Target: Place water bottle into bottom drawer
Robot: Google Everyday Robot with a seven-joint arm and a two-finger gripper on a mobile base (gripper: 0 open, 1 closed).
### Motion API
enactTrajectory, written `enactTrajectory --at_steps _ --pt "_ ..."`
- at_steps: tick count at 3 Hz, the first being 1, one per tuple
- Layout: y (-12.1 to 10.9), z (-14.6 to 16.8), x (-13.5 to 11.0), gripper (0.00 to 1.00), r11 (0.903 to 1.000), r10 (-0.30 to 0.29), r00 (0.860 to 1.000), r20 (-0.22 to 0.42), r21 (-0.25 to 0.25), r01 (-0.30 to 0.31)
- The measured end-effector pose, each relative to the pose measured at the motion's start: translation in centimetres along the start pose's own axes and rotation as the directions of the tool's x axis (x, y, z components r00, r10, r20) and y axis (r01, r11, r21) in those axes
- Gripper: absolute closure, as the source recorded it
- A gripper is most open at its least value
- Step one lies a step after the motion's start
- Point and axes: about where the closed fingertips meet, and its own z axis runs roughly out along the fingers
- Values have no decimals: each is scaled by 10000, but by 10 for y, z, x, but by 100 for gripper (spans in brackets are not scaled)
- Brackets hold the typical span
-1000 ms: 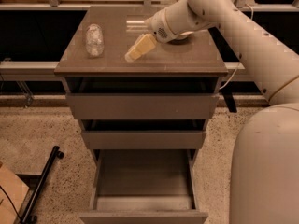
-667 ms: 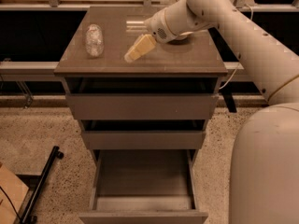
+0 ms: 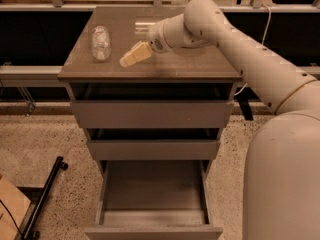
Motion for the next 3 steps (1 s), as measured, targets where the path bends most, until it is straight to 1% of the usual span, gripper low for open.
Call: enactTrajectory --at_steps 1,2,3 --pt "-11 33 5 0 9943 721 9959 554 747 -762" --pt "-22 65 -1 0 9851 1163 9848 1291 1113 -1309" --pt "-21 93 -13 0 9829 1399 9717 1903 922 -1596"
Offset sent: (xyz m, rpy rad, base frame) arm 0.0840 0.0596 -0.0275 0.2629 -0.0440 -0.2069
